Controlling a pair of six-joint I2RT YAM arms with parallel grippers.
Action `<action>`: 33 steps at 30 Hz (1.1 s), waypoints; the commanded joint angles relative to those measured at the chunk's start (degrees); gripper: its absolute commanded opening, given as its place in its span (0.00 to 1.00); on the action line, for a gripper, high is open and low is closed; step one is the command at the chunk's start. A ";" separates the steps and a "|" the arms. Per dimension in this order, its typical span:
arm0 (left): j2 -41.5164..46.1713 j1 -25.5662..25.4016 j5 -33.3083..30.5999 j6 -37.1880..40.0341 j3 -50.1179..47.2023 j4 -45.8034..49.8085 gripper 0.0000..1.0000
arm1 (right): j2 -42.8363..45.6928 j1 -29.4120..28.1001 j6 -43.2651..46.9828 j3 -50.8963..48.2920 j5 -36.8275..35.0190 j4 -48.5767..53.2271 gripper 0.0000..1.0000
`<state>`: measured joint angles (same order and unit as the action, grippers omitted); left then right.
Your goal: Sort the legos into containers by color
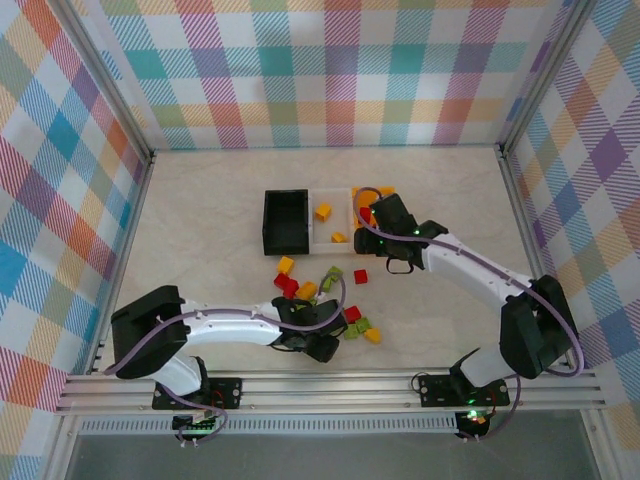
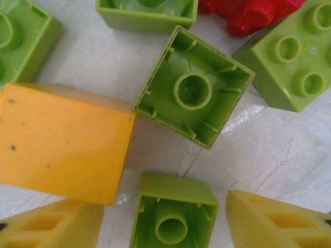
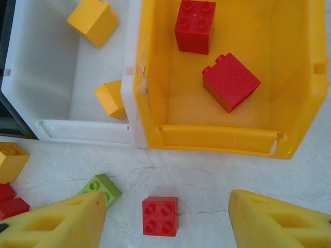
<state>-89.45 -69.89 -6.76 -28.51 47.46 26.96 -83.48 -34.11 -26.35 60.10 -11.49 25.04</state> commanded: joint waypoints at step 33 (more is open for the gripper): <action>-8.82 40.15 -6.80 3.15 32.03 2.50 0.33 | 5.38 1.78 -1.35 -3.92 2.35 -0.56 0.65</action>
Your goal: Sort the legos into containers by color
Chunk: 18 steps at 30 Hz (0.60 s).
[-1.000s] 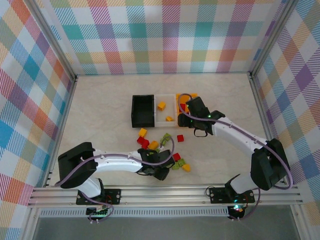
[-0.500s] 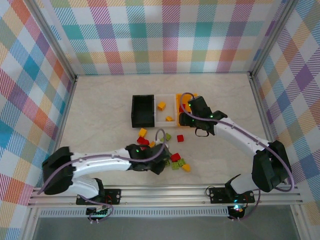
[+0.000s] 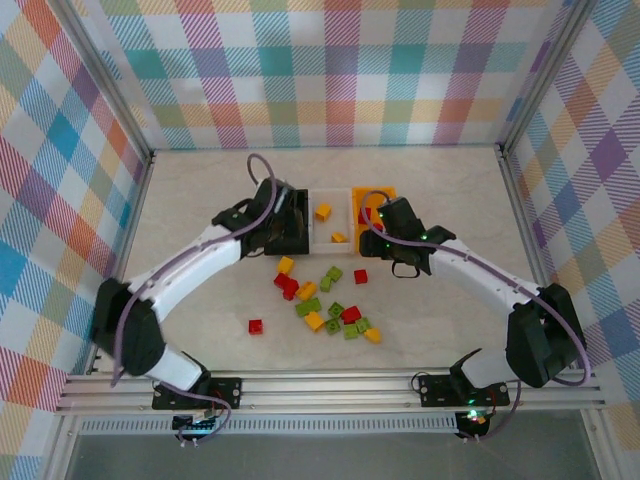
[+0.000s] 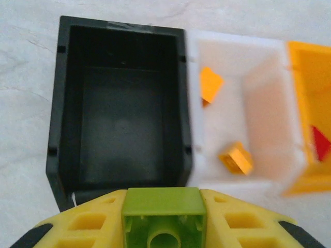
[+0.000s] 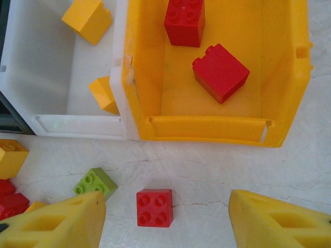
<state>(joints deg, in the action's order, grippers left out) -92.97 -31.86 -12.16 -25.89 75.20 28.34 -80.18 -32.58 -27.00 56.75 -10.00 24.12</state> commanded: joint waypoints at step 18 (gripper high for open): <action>-12.24 3.90 2.66 -1.28 11.30 2.68 0.77 | 5.73 0.25 0.46 -3.62 4.95 1.61 0.68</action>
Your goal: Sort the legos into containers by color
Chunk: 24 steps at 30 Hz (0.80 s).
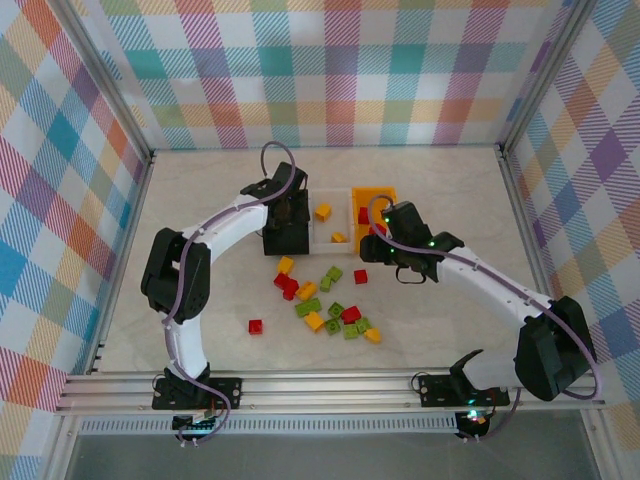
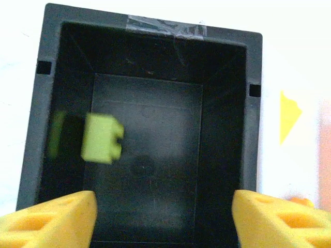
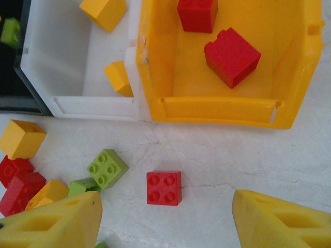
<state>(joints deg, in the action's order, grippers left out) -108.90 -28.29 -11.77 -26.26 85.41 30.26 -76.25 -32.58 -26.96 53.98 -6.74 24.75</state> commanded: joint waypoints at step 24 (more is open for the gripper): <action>58.82 -6.87 8.81 -13.90 -50.16 -10.78 1.00 | -13.95 -5.79 1.06 -1.46 -0.47 -3.77 0.67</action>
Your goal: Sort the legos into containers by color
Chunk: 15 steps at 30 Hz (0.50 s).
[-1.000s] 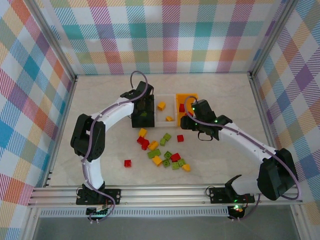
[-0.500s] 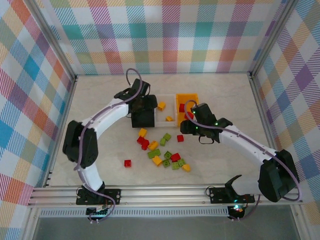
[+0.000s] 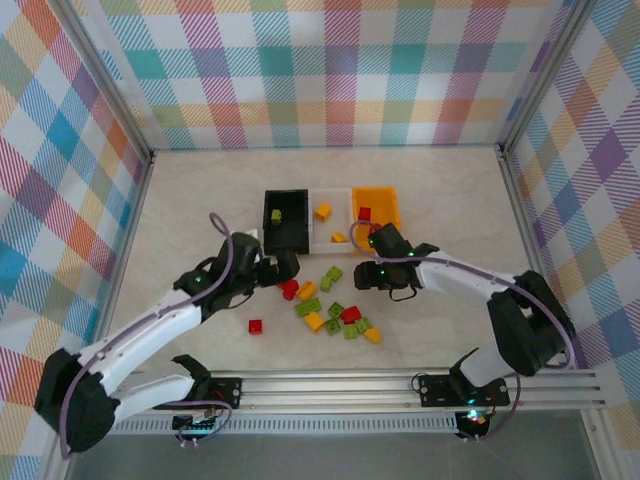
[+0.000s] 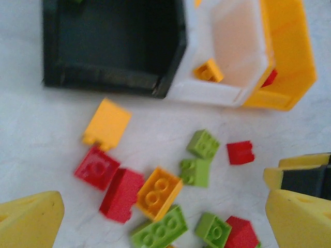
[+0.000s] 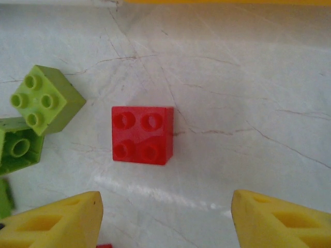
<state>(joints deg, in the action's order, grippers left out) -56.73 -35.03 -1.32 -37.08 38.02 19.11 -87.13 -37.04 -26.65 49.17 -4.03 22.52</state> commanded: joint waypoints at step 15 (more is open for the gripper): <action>17.45 -0.12 -4.76 -5.48 -8.05 5.42 1.00 | -11.41 -2.95 0.75 6.72 -8.24 -2.01 0.40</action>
<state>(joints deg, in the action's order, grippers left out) -39.27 -35.03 -4.69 -41.85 30.46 23.68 -99.53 -39.48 -26.09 56.42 -12.05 22.28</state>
